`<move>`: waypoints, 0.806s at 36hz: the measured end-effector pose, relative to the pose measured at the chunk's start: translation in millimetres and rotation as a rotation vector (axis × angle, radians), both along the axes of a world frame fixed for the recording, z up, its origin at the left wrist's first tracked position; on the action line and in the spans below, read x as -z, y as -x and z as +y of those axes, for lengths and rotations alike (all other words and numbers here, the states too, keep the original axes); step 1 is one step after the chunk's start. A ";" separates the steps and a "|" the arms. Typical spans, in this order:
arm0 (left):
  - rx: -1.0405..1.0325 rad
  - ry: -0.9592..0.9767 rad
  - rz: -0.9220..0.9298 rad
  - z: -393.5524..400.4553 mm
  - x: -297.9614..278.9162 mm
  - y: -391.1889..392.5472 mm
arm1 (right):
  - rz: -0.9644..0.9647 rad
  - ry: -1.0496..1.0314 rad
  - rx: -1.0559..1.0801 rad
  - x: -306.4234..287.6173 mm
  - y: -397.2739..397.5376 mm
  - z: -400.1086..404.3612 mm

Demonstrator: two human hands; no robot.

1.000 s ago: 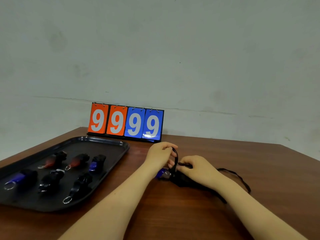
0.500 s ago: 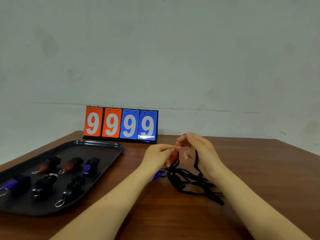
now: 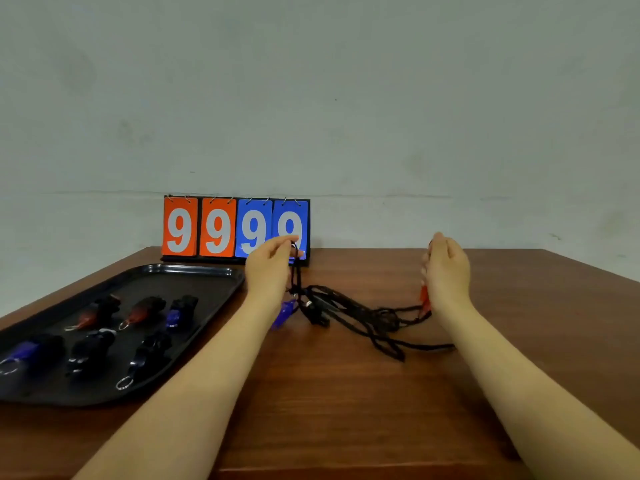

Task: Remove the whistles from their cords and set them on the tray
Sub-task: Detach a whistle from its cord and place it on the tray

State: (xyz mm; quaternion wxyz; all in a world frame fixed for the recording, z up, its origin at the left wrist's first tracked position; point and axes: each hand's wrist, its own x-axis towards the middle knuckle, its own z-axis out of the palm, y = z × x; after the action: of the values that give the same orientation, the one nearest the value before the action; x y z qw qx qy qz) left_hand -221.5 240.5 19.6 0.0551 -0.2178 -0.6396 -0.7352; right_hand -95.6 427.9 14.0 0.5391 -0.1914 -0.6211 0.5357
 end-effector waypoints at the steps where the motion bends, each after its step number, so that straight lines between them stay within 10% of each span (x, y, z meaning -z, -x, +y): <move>1: -0.037 -0.027 0.004 -2.1 -0.7 2.2 | -0.008 -0.007 0.062 0.9 -0.3 4.6; 11: -0.199 -0.246 -0.193 -20.9 1.8 16.5 | -0.072 0.096 0.415 6.9 -20.7 35.4; 16: -0.018 -0.249 -0.265 -22.9 -6.6 13.6 | -0.324 -0.172 0.455 14.1 -24.5 36.1; 24: 0.324 -0.297 -0.313 -17.7 -15.8 -3.3 | -1.279 -0.614 0.282 22.4 -5.4 24.0; 29: 0.398 -0.302 -0.316 -14.7 -17.0 -7.6 | -1.108 -0.882 0.471 10.3 -1.4 -10.2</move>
State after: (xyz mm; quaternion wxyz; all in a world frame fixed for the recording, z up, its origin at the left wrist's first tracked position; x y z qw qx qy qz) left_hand -213.8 225.9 36.6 -0.1587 -0.2108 -0.4685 -0.8431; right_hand -94.2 417.7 3.7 0.2741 -0.3272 -0.9018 -0.0679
